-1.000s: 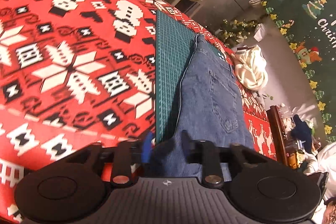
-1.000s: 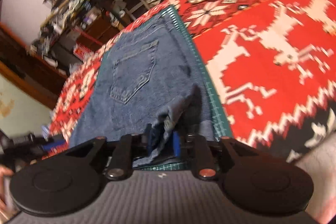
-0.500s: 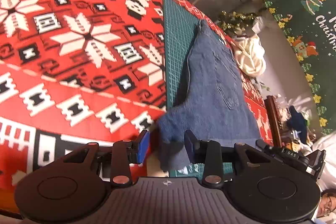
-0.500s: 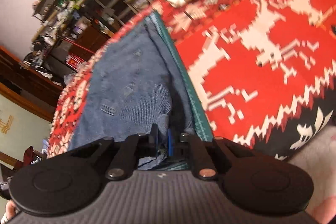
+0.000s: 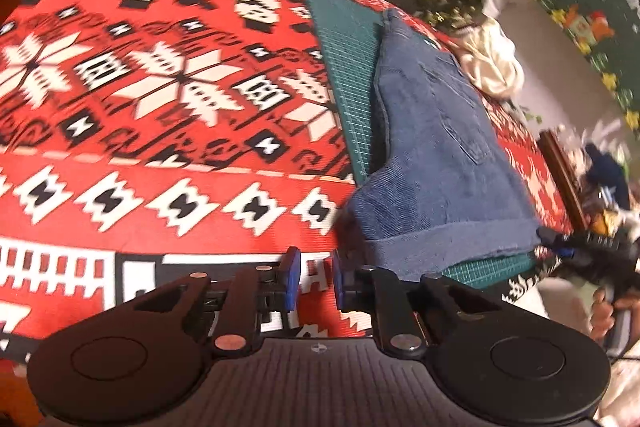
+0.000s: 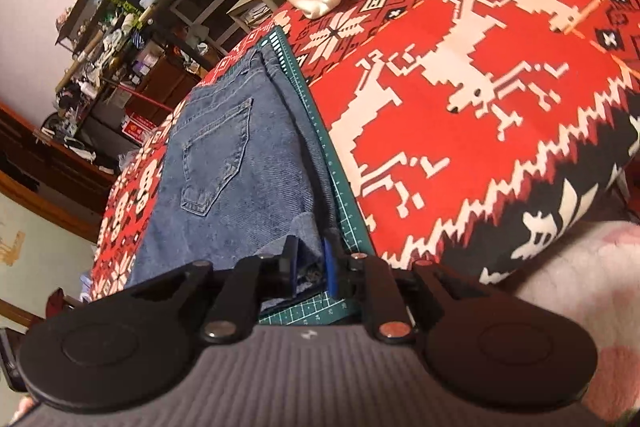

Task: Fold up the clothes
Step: 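Press the folded shorts' leg hems flat on the mat with both grippers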

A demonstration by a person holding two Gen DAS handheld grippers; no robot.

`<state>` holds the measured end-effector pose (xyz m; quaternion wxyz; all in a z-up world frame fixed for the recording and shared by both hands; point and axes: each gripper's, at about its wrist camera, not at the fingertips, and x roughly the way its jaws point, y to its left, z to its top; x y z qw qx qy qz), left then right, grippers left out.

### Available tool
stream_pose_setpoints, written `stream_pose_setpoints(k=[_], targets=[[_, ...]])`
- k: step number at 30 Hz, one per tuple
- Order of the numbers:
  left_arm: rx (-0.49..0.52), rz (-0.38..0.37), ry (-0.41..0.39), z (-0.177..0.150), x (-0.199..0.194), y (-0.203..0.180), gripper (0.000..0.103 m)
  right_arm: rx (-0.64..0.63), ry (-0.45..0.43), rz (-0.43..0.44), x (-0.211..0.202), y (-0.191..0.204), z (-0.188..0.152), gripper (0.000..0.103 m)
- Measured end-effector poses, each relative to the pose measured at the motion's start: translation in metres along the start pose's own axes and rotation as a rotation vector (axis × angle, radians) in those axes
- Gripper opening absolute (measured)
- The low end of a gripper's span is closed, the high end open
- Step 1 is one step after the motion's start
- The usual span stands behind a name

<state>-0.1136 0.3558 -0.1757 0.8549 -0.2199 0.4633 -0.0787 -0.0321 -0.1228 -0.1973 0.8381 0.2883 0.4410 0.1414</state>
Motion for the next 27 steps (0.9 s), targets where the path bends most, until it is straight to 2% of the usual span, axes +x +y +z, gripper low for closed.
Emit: stream_pose_setpoints(k=[4, 6, 7, 9, 10, 11, 13, 16, 18, 19, 20, 22, 23, 26, 27], targets=[[0.034, -0.024, -0.005, 0.003, 0.012, -0.013, 0.015, -0.008, 0.0, 0.002, 0.001, 0.004, -0.001, 0.016], [-0.025, -0.065, -0.028, 0.008, 0.013, -0.013, 0.015, -0.017, 0.0, 0.002, 0.001, 0.006, -0.001, 0.017], [-0.082, -0.115, -0.037, 0.01, 0.012, -0.009, 0.015, -0.018, -0.001, 0.004, 0.0, 0.007, -0.001, 0.017], [-0.182, -0.198, -0.045, 0.016, 0.012, 0.0, 0.026, -0.016, -0.003, 0.009, 0.0, 0.008, -0.001, 0.017], [-0.202, -0.209, -0.039, 0.019, 0.014, 0.001, 0.034, -0.015, -0.002, 0.01, 0.0, 0.008, -0.001, 0.017], [-0.2, -0.201, -0.027, 0.021, 0.016, 0.0, 0.039, -0.014, -0.002, 0.01, 0.0, 0.008, 0.0, 0.017], [-0.174, -0.163, 0.017, 0.023, 0.022, -0.006, 0.04, -0.015, 0.002, 0.01, 0.001, 0.009, -0.001, 0.017], [-0.181, -0.163, 0.055, 0.019, 0.028, -0.009, 0.04, -0.019, 0.004, 0.013, 0.002, 0.01, -0.001, 0.018], [-0.191, -0.161, 0.064, 0.016, 0.031, -0.008, 0.032, -0.02, 0.004, 0.014, 0.002, 0.011, -0.001, 0.018], [-0.181, -0.143, 0.071, 0.014, 0.032, -0.01, 0.021, -0.019, 0.004, 0.015, 0.002, 0.011, -0.001, 0.018], [-0.167, -0.122, 0.072, 0.013, 0.032, -0.012, 0.014, -0.018, 0.004, 0.015, 0.002, 0.011, -0.001, 0.018], [-0.138, -0.103, 0.06, 0.011, 0.025, -0.017, 0.011, -0.022, 0.007, 0.012, 0.003, 0.011, -0.001, 0.018], [-0.126, -0.097, 0.054, 0.01, 0.02, -0.019, 0.011, -0.029, 0.01, 0.006, 0.003, 0.011, 0.0, 0.014], [-0.127, -0.107, 0.049, 0.007, 0.008, -0.016, 0.009, -0.052, 0.027, -0.008, 0.003, 0.012, 0.0, 0.011], [-0.128, -0.097, 0.059, 0.004, 0.007, -0.014, 0.005, -0.054, 0.034, -0.011, 0.004, 0.011, -0.001, 0.01]])
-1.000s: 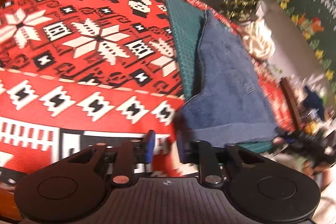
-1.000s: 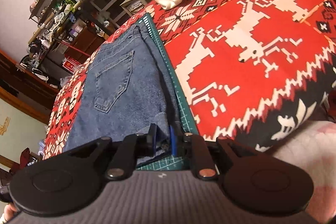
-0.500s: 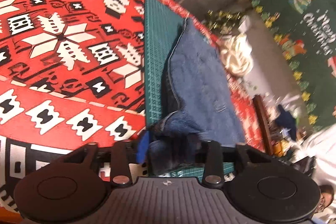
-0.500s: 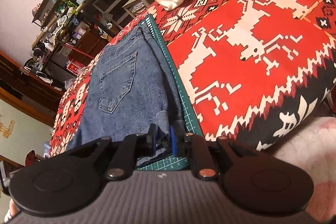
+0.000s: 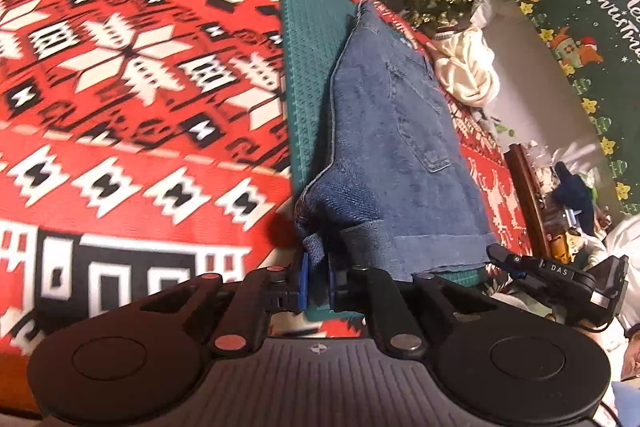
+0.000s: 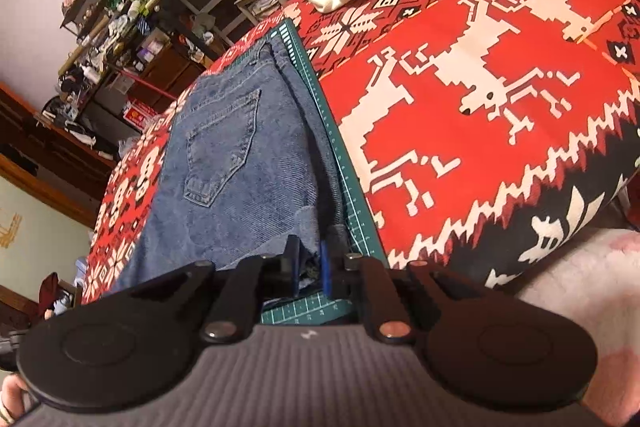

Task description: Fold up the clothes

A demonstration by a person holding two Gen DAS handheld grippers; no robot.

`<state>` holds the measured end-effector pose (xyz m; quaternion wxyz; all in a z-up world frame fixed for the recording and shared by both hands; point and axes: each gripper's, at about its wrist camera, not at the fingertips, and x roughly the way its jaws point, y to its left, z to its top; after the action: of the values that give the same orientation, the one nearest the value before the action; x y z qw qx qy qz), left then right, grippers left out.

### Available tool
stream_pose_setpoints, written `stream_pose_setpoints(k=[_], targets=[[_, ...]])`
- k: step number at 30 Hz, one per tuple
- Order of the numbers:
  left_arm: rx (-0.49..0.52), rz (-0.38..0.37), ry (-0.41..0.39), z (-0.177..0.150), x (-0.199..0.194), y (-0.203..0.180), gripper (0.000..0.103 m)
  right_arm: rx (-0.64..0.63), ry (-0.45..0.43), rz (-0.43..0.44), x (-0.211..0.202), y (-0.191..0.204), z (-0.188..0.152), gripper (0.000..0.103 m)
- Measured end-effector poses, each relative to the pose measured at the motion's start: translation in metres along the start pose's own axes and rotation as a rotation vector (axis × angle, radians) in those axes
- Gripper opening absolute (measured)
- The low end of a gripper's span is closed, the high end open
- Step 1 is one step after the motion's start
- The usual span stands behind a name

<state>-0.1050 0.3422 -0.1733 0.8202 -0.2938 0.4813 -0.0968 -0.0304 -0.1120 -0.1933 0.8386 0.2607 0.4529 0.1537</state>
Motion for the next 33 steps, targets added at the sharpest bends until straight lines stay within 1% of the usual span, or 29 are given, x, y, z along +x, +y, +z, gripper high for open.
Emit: stream_pose_setpoints(k=[2, 4, 7, 8, 11, 13, 15, 18, 22, 23, 26, 29, 31, 33], targets=[[-0.011, 0.014, 0.018, -0.002, 0.005, 0.007, 0.005, -0.001, 0.009, -0.007, 0.002, -0.001, -0.001, 0.01], [-0.043, -0.001, 0.023, -0.003, 0.006, 0.013, 0.006, -0.004, 0.017, -0.013, 0.003, -0.002, -0.001, 0.01], [-0.053, -0.019, 0.015, -0.002, 0.002, 0.014, 0.006, -0.032, 0.03, -0.03, 0.0, 0.001, -0.001, 0.01], [-0.051, -0.015, 0.015, -0.002, -0.001, 0.014, 0.007, -0.041, 0.032, -0.036, -0.002, 0.002, -0.001, 0.01], [-0.054, 0.031, 0.006, -0.004, -0.011, 0.018, 0.007, -0.049, 0.028, -0.042, -0.009, 0.002, -0.002, 0.01], [-0.066, 0.058, -0.006, -0.005, -0.02, 0.023, 0.007, -0.054, 0.018, -0.047, -0.017, 0.001, -0.003, 0.01], [-0.071, 0.068, -0.033, -0.005, -0.03, 0.024, 0.007, -0.063, 0.002, -0.048, -0.024, 0.001, -0.002, 0.009], [-0.044, 0.073, -0.084, -0.002, -0.043, 0.014, 0.007, -0.098, -0.029, -0.049, -0.037, 0.004, 0.003, 0.01], [0.038, 0.062, -0.119, 0.011, -0.036, -0.02, 0.007, -0.111, -0.06, -0.021, -0.045, 0.009, 0.017, 0.012], [0.06, 0.059, -0.127, 0.015, -0.033, -0.028, 0.008, -0.116, -0.065, -0.015, -0.044, 0.01, 0.022, 0.014], [0.086, 0.024, -0.178, 0.033, -0.021, -0.047, 0.009, -0.136, -0.07, 0.001, -0.033, 0.017, 0.044, 0.014], [0.116, -0.004, -0.217, 0.066, 0.002, -0.066, 0.009, -0.193, -0.051, 0.025, -0.011, 0.028, 0.075, 0.014], [0.155, -0.012, -0.226, 0.095, 0.025, -0.077, 0.009, -0.251, -0.039, 0.028, 0.009, 0.036, 0.099, 0.014], [0.172, -0.002, -0.216, 0.12, 0.048, -0.082, 0.009, -0.304, -0.029, 0.013, 0.035, 0.048, 0.123, 0.015]])
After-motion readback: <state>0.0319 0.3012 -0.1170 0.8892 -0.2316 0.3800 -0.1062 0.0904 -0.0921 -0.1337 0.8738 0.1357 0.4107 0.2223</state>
